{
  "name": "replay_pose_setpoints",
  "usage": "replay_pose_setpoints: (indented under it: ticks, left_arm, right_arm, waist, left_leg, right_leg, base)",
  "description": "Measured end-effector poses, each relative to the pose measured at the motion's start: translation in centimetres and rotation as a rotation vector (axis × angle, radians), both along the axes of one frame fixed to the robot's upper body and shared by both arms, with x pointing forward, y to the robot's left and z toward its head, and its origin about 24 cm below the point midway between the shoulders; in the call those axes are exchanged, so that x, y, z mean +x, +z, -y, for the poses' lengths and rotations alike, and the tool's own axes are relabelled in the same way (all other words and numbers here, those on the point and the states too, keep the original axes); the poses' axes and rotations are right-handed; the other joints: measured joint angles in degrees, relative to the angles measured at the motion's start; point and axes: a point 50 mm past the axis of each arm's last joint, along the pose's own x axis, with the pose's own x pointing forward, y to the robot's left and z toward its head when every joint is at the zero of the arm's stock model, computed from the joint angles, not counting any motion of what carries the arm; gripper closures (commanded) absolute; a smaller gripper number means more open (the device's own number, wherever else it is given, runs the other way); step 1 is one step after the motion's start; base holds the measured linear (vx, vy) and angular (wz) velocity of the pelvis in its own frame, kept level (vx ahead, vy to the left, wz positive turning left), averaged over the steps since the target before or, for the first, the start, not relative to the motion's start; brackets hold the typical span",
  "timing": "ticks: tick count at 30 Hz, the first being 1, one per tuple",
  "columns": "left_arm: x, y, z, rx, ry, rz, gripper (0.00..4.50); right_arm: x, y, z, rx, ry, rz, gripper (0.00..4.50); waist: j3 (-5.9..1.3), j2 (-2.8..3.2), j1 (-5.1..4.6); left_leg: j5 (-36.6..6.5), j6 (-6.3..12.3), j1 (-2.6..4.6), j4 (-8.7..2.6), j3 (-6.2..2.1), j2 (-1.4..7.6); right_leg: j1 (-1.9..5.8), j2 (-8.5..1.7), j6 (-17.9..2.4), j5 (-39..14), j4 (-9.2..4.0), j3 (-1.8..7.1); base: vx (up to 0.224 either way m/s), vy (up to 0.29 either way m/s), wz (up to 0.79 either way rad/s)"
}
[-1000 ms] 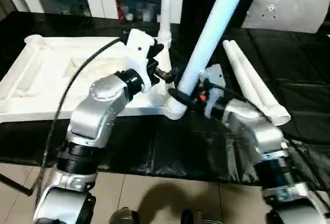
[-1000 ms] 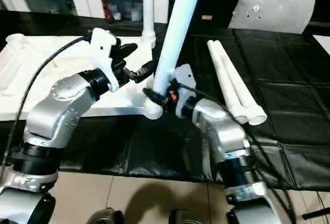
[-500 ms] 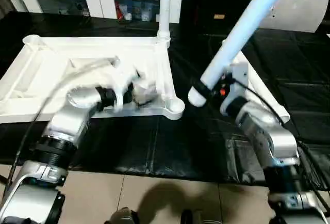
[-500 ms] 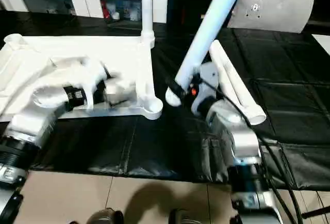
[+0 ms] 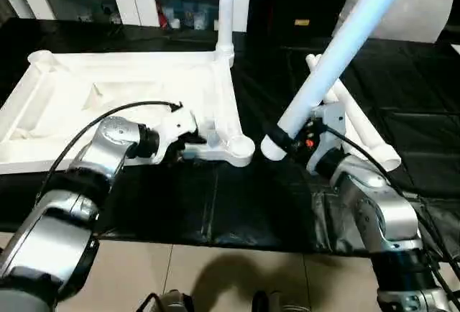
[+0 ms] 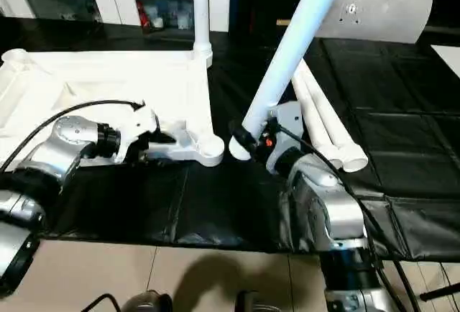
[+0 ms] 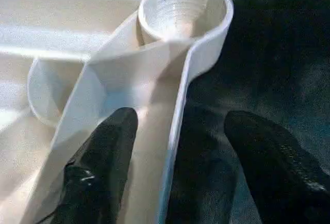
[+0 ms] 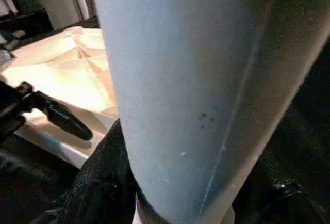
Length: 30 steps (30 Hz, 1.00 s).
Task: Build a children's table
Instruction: Pick table leg, then insert table leg to table base
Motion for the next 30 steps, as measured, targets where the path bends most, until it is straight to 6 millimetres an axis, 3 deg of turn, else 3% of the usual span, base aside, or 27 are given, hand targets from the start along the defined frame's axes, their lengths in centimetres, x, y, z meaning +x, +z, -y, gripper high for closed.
replay_pose_setpoints:
  ticks: [15,30]
  left_arm:
    - [0.74,0.17,-0.39,-0.043,0.055,-0.025,2.85]
    - [0.4,-0.22,-0.89,0.034,0.003,-0.037,4.04]
  right_arm:
    - [-0.42,-0.04,-0.08,0.006,0.012,-0.021,2.59]
    - [-0.47,-0.04,0.06,-0.001,0.03,-0.025,2.59]
  waist:
    - [0.15,0.3,0.12]
    - [0.16,0.32,0.09]
  left_leg:
    - [0.0,0.0,0.0,-0.02,0.0,-0.01]
    - [0.0,0.0,-0.01,-0.24,0.03,-0.01]
  right_leg:
    - [0.0,-0.01,0.0,0.0,-0.05,0.0]
    - [-0.03,-0.01,0.0,0.0,-0.16,0.0]
  base:
    - [0.0,0.0,0.0]
    - [0.0,0.0,0.0]
